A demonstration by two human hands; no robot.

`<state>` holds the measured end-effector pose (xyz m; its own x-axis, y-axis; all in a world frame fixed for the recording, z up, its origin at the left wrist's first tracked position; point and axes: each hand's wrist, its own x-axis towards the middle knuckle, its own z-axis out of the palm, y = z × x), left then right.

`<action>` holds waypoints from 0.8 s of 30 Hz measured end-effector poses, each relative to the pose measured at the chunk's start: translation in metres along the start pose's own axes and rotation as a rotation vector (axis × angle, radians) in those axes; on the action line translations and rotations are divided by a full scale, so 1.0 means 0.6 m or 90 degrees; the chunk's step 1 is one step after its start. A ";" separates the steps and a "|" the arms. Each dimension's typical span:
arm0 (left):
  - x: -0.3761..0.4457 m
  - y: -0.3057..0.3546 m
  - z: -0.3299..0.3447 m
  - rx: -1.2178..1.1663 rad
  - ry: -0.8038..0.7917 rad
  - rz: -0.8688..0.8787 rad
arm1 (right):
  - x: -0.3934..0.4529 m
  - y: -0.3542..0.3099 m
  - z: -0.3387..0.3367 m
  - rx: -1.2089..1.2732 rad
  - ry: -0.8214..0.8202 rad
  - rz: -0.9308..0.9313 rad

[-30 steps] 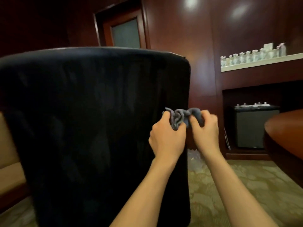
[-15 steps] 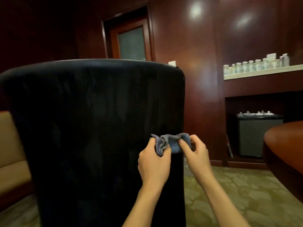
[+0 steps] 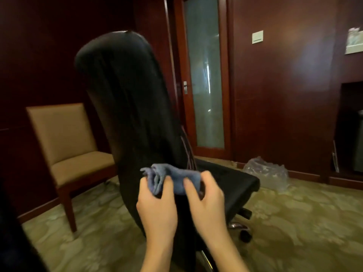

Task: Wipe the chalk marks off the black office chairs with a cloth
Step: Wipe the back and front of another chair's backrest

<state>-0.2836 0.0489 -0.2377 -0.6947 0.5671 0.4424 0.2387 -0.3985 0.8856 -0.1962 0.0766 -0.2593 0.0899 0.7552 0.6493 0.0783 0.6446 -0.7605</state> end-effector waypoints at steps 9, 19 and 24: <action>0.024 -0.118 -0.092 0.065 0.107 -0.161 | -0.068 0.058 0.127 -0.027 -0.093 0.015; -0.036 -0.282 -0.158 0.227 0.040 -0.338 | -0.180 0.214 0.148 -0.248 -0.283 0.404; -0.005 -0.320 -0.181 0.280 0.067 -0.364 | -0.195 0.244 0.217 -0.145 -0.291 0.480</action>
<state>-0.4009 0.0454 -0.4246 -0.8485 0.5192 -0.1025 0.0547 0.2787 0.9588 -0.3244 0.0981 -0.4467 -0.2021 0.9719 -0.1206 0.3566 -0.0416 -0.9333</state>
